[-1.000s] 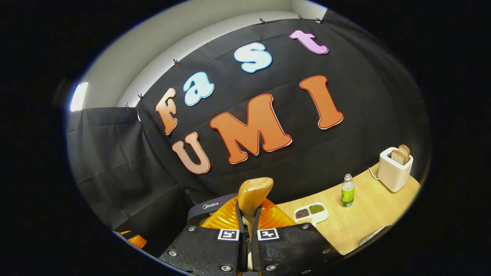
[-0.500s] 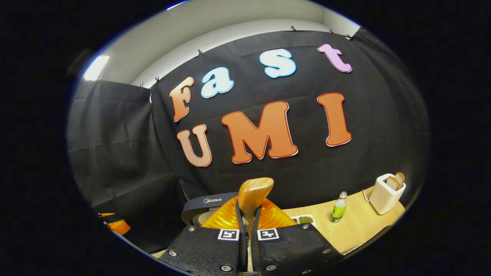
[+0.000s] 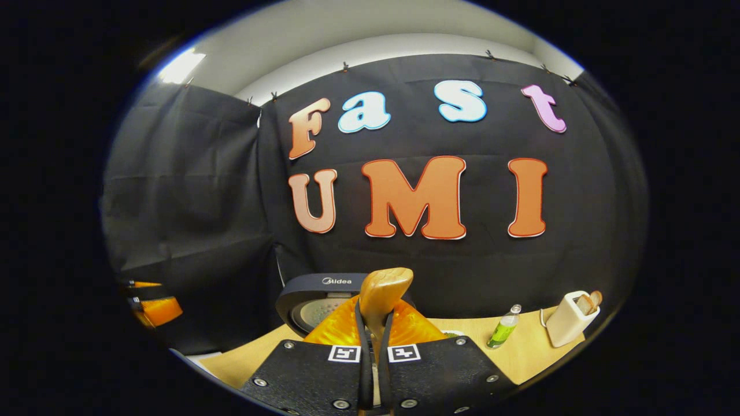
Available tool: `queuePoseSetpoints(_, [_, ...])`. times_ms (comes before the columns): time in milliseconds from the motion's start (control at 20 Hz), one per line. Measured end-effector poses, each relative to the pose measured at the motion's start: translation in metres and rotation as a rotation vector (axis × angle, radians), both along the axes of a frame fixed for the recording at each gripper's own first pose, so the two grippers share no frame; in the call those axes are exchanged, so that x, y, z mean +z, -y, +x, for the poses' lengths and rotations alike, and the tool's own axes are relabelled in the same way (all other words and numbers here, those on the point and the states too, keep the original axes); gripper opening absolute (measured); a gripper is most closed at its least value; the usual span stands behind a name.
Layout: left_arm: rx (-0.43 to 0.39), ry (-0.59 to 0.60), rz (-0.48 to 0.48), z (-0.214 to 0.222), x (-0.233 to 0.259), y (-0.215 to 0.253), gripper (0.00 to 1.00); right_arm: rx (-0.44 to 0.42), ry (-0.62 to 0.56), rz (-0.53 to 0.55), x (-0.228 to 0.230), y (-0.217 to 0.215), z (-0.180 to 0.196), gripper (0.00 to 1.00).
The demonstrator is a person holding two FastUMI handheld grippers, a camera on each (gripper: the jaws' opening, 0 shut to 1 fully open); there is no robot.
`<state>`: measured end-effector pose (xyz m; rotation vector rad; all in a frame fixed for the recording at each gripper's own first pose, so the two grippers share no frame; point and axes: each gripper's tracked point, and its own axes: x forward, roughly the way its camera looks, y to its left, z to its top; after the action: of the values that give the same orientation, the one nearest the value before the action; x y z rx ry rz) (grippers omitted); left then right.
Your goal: Close the left gripper, press the button to open the rice cooker; take a wooden spoon from the chopstick holder with the right hand, scoop a spoonful of rice and pour it into the rice cooker, then put the wooden spoon back into the chopstick holder.
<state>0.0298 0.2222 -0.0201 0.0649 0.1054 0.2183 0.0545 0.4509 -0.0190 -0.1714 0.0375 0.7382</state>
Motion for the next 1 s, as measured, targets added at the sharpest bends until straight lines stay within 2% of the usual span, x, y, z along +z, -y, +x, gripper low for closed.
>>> queuePoseSetpoints(50, [0.0,0.0,0.0,0.0,0.001,0.001,0.99,0.001,0.01,-0.022,-0.003,0.0,0.0,0.03])
queuePoseSetpoints(150, [0.0,0.001,0.005,-0.001,0.001,0.002,0.97,0.006,-0.002,-0.028,-0.011,0.001,-0.002,0.03])
queuePoseSetpoints(300, [-0.003,-0.001,0.001,-0.002,0.001,0.003,0.98,0.005,-0.05,0.016,-0.01,0.009,-0.004,0.03])
queuePoseSetpoints(500, [-0.014,0.006,0.007,0.0,0.004,0.007,0.98,-0.038,-0.084,0.077,0.006,0.035,0.0,0.03])
queuePoseSetpoints(750, [-0.016,0.039,-0.01,0.005,0.014,0.007,0.97,-0.122,-0.085,0.127,0.026,0.095,0.008,0.03])
queuePoseSetpoints(1000, [-0.019,0.056,0.0,0.01,0.018,0.014,0.98,-0.266,-0.074,0.148,0.029,0.182,0.02,0.03])
